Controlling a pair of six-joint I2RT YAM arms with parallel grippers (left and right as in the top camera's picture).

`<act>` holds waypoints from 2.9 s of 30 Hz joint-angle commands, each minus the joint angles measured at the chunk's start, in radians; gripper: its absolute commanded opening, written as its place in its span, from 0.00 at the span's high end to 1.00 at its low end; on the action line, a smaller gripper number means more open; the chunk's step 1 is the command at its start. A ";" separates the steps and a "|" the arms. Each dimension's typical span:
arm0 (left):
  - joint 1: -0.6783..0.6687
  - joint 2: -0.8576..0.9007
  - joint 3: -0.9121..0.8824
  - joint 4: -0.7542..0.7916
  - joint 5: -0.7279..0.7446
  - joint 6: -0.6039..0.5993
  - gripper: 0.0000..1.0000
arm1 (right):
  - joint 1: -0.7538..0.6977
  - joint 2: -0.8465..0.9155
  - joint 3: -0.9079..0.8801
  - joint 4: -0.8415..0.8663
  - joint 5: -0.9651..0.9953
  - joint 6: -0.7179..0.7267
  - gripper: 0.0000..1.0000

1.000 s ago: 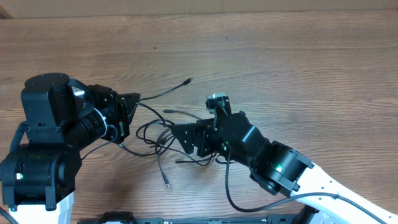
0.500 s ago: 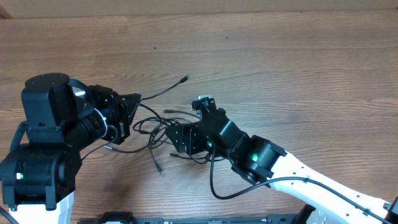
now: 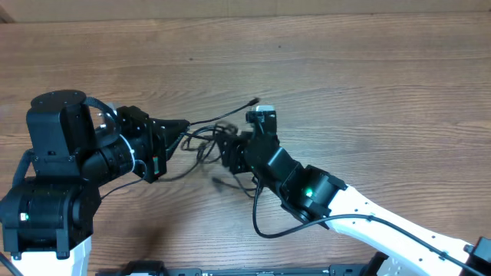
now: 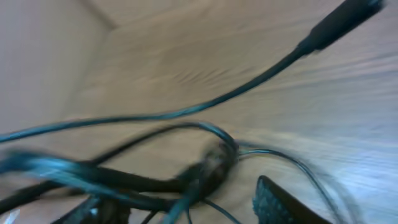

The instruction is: Untangle cables

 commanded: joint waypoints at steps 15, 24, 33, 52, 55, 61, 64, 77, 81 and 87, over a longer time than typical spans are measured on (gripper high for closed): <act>-0.006 -0.005 0.021 -0.083 0.006 0.171 0.96 | -0.085 -0.013 0.036 -0.001 0.317 -0.008 0.95; -0.006 -0.005 0.021 -0.124 -0.438 0.414 0.96 | -0.280 -0.058 0.036 -0.261 0.321 -0.008 0.96; -0.006 -0.005 0.021 -0.264 -1.030 0.408 0.95 | -0.734 -0.136 0.036 -0.359 0.216 -0.124 0.96; 0.261 0.038 0.021 -0.195 -1.402 0.262 0.96 | -1.190 -0.145 0.036 -0.355 -0.007 -0.134 0.96; 0.303 0.073 0.021 -0.192 -1.289 0.338 0.96 | -1.179 -0.145 0.036 -0.355 -0.061 -0.141 0.96; 0.308 0.170 0.021 -0.154 -1.202 0.499 0.95 | -1.146 -0.145 0.036 -0.352 -0.129 -0.182 0.96; 0.309 0.243 0.021 -0.142 -1.283 0.511 0.93 | -1.122 -0.145 0.036 -0.356 -0.154 -0.188 0.96; 0.549 0.588 0.021 -0.103 -1.093 0.507 0.92 | -0.932 -0.145 0.036 -0.359 -0.155 -0.215 0.96; 0.624 0.635 0.021 -0.114 -0.986 0.528 0.41 | -0.890 -0.145 0.036 -0.359 -0.156 -0.214 0.96; 0.657 0.659 0.023 -0.117 -0.752 0.562 0.00 | -0.838 -0.146 0.036 -0.376 -0.156 -0.214 0.96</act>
